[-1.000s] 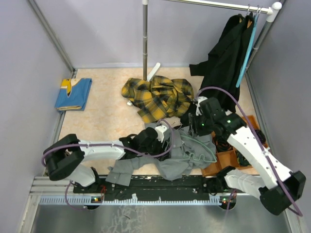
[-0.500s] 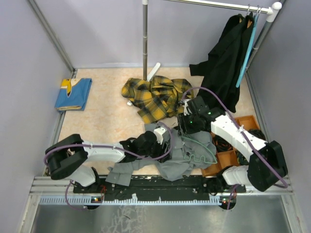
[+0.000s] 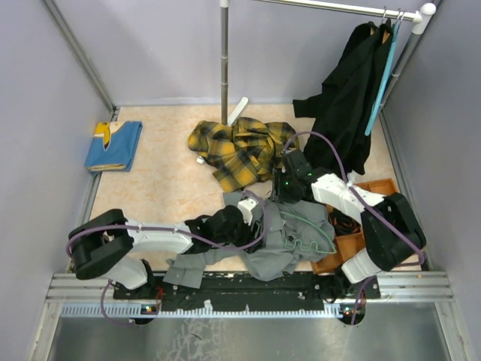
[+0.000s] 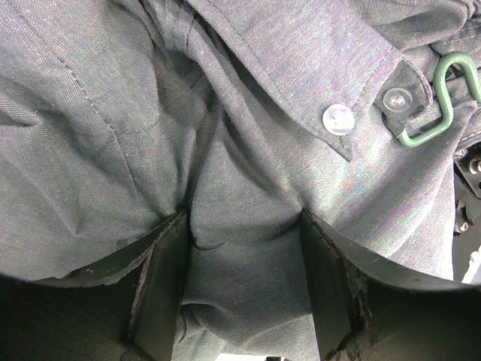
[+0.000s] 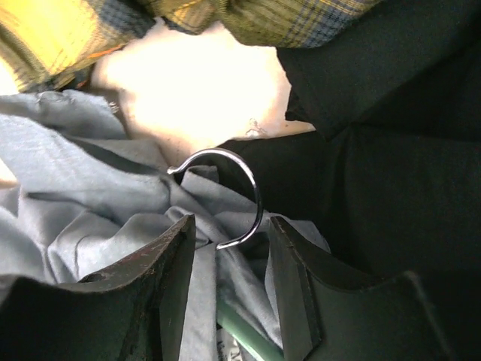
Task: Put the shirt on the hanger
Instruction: Adjust the shirt on the hanger.
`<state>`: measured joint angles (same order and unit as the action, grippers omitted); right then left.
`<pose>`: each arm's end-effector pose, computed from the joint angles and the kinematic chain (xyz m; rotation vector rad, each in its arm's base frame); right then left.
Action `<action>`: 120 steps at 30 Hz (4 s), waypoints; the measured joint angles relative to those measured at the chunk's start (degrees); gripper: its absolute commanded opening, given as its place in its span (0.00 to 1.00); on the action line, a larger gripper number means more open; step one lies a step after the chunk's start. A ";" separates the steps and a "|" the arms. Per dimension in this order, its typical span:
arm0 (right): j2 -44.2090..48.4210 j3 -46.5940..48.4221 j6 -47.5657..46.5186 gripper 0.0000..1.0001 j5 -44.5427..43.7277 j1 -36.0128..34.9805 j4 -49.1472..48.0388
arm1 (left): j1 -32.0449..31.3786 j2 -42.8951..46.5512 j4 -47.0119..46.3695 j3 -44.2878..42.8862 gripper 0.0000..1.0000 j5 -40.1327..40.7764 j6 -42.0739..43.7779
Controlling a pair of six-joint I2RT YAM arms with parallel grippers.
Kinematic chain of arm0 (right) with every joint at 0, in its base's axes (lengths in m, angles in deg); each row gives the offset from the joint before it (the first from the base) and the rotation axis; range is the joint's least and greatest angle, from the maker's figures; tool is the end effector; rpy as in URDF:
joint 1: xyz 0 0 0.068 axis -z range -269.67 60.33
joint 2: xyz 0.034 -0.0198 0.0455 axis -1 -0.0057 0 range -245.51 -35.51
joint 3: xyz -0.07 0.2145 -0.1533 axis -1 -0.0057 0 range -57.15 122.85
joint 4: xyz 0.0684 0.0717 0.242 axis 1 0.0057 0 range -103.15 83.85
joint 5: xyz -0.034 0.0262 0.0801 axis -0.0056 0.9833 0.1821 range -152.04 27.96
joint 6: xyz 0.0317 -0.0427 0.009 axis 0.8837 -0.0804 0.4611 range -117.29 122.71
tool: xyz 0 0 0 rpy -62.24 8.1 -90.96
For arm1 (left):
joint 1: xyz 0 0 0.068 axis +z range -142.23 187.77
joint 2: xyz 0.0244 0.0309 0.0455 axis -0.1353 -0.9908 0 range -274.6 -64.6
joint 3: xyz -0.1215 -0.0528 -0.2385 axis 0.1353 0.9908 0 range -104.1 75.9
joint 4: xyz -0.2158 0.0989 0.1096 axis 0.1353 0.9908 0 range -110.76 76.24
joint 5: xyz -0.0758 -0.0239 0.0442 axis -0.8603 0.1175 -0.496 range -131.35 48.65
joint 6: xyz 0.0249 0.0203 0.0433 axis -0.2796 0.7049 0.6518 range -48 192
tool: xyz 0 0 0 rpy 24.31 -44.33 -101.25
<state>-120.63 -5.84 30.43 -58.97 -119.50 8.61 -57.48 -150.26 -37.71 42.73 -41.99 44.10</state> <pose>0.2562 0.1492 0.1997 -0.0694 2.6031 0.4493 0.1193 -0.2598 0.1552 0.7581 2.2218 -0.8864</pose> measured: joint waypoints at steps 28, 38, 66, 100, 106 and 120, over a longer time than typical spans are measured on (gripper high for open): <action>36.37 -8.96 -11.21 0.00 4.61 0.00 -19.34 | -0.66 39.41 16.70 -8.20 0.98 14.21 14.71; 40.52 8.22 -17.66 0.00 7.96 0.00 -11.98 | -0.66 39.93 25.00 -16.31 0.99 26.56 24.24; 41.99 22.69 -14.97 0.00 12.61 0.00 -4.39 | -0.66 21.03 5.25 -24.98 0.78 24.96 22.21; 50.40 23.28 -16.28 0.00 9.35 0.00 5.11 | 26.77 25.55 26.80 -37.48 0.00 36.44 27.80; 50.40 23.37 -16.35 0.00 9.05 0.00 5.70 | 35.26 25.73 28.61 -49.57 0.00 40.19 35.43; 51.34 19.47 -15.72 0.00 9.03 0.00 5.27 | 36.54 22.23 32.50 -60.39 0.05 36.70 39.10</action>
<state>-69.29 13.63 14.72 -49.94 -119.50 13.88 -20.93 -128.04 -5.21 -17.66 -5.30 83.20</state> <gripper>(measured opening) 0.023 0.007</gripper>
